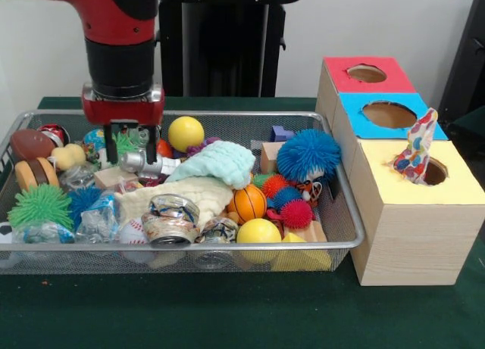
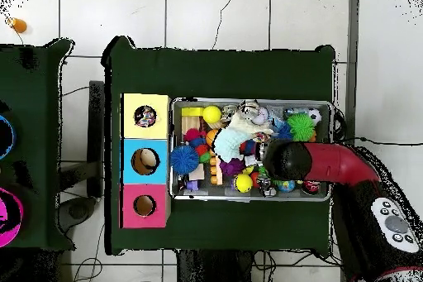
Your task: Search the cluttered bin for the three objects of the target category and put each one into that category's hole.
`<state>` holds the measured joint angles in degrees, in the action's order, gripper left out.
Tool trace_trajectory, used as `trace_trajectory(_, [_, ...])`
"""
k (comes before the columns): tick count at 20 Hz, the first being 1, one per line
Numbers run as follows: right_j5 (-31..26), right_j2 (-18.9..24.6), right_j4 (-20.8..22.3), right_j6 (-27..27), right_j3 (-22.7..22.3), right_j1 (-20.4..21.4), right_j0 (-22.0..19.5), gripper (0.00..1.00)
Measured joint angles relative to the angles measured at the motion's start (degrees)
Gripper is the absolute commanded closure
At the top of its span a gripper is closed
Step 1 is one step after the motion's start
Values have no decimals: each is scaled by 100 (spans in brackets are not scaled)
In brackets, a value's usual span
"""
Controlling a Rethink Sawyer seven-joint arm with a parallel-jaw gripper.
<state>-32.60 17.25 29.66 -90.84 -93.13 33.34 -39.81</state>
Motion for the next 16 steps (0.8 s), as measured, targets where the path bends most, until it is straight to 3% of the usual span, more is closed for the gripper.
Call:
trace_trajectory(10, [567, 2, -541, 0, -244, -197, 396, 0])
trace_trajectory(16, [958, 2, -810, 0, -336, -388, 392, 0])
